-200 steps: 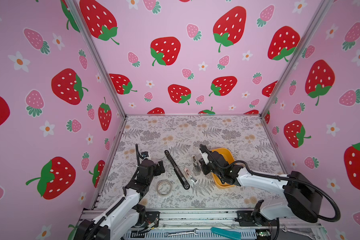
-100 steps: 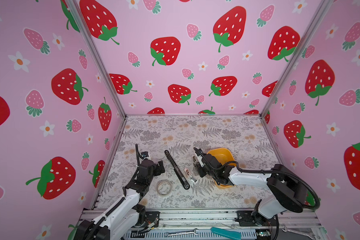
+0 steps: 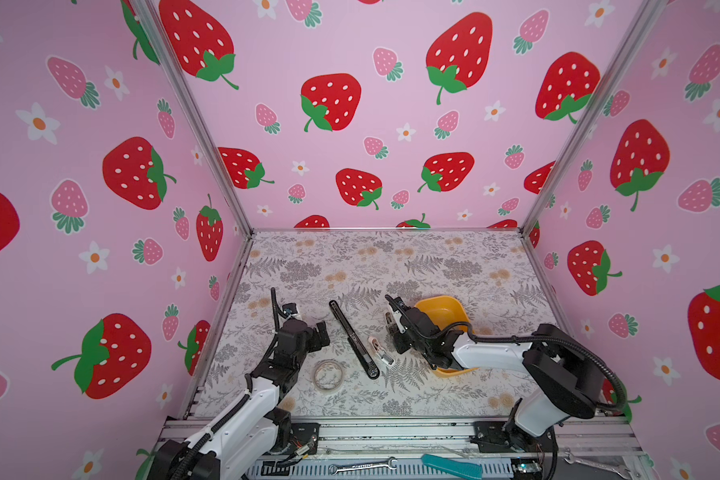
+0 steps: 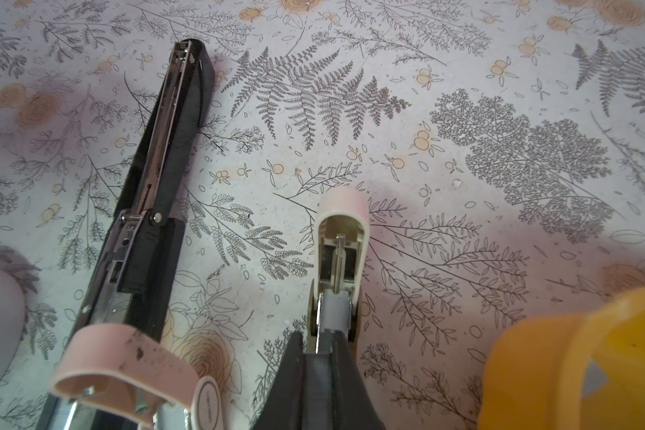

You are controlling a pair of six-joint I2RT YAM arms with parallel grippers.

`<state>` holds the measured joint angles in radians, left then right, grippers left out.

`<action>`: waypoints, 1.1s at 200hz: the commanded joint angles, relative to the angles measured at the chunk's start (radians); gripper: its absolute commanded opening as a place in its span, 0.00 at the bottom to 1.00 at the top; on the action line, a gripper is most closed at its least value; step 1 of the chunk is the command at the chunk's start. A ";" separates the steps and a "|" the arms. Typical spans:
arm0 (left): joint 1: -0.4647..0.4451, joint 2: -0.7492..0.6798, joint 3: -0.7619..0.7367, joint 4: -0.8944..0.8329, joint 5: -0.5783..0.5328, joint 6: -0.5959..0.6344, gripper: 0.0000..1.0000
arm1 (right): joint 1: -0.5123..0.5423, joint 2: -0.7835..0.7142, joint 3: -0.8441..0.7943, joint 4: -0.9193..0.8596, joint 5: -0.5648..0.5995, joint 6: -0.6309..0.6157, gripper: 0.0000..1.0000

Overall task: Load the staples into the stapler
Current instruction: 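Align the held strip above the beige stapler's open channel with the right gripper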

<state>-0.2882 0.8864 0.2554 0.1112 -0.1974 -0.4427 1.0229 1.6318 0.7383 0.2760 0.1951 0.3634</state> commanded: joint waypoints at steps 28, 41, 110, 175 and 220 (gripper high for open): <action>-0.002 0.000 0.036 0.002 -0.001 -0.008 0.99 | -0.002 0.038 0.036 0.002 0.013 0.012 0.09; -0.001 -0.001 0.037 0.002 0.000 -0.009 0.99 | -0.003 0.046 0.039 -0.002 0.020 0.015 0.09; -0.002 -0.002 0.035 0.003 0.001 -0.008 0.99 | -0.010 0.060 0.047 -0.017 0.030 0.017 0.09; -0.002 -0.001 0.036 0.005 0.001 -0.010 0.99 | -0.015 0.066 0.051 -0.023 0.030 0.014 0.09; -0.002 -0.001 0.035 0.004 0.004 -0.008 0.99 | -0.017 0.075 0.056 -0.030 0.032 0.012 0.09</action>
<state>-0.2882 0.8864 0.2554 0.1116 -0.1970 -0.4427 1.0111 1.6917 0.7696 0.2653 0.2127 0.3702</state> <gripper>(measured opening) 0.990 0.131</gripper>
